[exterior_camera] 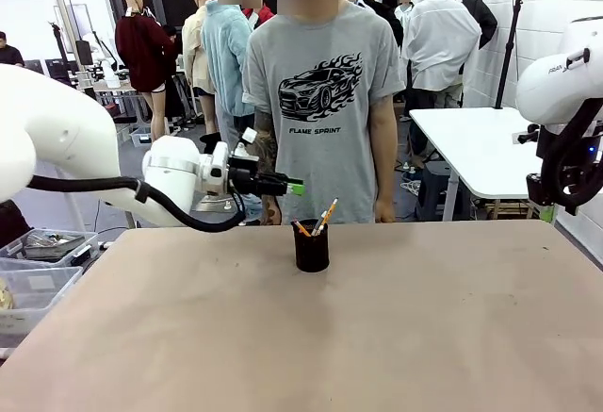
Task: Place the pens into the pen holder.
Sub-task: Pick up a writing instrument from the table and place it into the Pen holder.
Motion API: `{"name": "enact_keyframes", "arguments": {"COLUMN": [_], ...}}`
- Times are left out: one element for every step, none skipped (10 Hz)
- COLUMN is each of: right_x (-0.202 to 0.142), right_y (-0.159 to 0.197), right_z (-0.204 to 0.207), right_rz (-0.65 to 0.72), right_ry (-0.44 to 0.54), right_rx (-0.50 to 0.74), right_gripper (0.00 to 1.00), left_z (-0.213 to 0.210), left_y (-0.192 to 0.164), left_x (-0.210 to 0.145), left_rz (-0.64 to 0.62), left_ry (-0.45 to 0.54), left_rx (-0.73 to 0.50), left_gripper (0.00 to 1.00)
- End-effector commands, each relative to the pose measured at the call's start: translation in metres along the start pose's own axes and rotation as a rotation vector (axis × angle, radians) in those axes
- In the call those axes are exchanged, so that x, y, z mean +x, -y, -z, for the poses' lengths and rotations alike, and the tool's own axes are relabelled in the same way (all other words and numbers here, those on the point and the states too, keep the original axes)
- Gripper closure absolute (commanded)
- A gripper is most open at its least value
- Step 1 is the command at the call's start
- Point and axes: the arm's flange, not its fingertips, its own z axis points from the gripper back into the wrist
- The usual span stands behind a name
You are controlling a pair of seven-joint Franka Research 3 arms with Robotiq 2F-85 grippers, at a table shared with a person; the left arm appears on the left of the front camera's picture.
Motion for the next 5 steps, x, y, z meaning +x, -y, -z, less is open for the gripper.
{"name": "enact_keyframes", "arguments": {"right_x": [0.000, 0.000, 0.000, 0.000, 0.000], "right_y": [0.000, 0.000, 0.000, 0.000, 0.000], "right_z": [0.001, 0.001, 0.001, 0.001, 0.001], "right_rz": [-0.009, -0.009, -0.009, -0.009, -0.009], "right_ry": [0.000, 0.000, 0.000, 0.000, 0.000], "right_rx": [-0.002, -0.002, -0.002, -0.002, -0.002], "right_gripper": [0.46, 0.46, 0.46, 0.46, 0.46], "left_z": [-0.042, -0.067, -0.092, -0.120, -0.145], "left_y": [0.028, 0.033, 0.041, 0.048, 0.053], "left_x": [0.027, 0.041, 0.055, 0.063, 0.062], "left_rz": [-0.063, -0.151, -0.219, -0.265, -0.384], "left_ry": [-0.154, -0.258, -0.347, -0.417, -0.526], "left_rx": [0.036, 0.102, 0.188, 0.340, 0.494], "left_gripper": [0.25, 0.25, 0.25, 0.25, 0.25]}}
